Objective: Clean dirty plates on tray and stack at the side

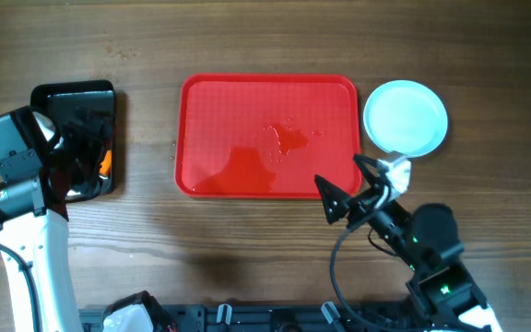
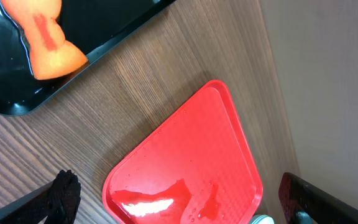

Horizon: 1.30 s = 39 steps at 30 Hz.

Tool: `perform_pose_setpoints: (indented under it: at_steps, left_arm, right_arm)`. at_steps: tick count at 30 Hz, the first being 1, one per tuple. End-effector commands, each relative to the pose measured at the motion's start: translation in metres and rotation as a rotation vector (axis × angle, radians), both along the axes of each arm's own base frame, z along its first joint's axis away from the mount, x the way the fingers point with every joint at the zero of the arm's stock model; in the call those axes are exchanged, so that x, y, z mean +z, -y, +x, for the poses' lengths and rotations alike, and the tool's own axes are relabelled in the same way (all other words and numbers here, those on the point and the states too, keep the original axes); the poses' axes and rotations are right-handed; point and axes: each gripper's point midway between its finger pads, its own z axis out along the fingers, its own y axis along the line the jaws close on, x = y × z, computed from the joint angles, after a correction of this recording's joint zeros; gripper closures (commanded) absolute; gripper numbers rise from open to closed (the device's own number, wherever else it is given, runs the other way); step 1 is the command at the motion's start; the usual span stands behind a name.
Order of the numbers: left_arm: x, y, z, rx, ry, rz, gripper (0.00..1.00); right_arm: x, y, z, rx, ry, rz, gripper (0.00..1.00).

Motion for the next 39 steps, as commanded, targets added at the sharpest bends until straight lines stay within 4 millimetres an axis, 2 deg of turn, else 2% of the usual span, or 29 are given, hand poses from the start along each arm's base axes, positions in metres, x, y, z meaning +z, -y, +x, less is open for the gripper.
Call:
perform_pose_setpoints:
  at_steps: [1,5,15,29,39]
  left_arm:
    - [0.001,0.002,0.000,-0.011,0.007,-0.007,0.00]
    - [0.001,0.002,0.000,-0.011,0.007,-0.007,0.00]
    - [0.001,0.002,0.000,-0.011,0.007,-0.007,0.00]
    - [0.001,0.002,0.000,-0.011,0.007,-0.008,0.00]
    - [0.001,0.002,0.000,-0.012,0.008,-0.008,0.00]
  right_arm:
    - [0.007,0.008,-0.007,-0.005,0.095,0.026,0.00]
    - [0.013,0.018,-0.014,-0.029,0.180,0.058,0.00]
    - [0.013,0.034,-0.021,-0.067,0.263,0.078,0.00]
    - [0.014,0.057,-0.014,-0.164,0.286,0.068,0.00]
    - [-0.002,0.083,-0.010,-0.274,0.228,0.039,0.00]
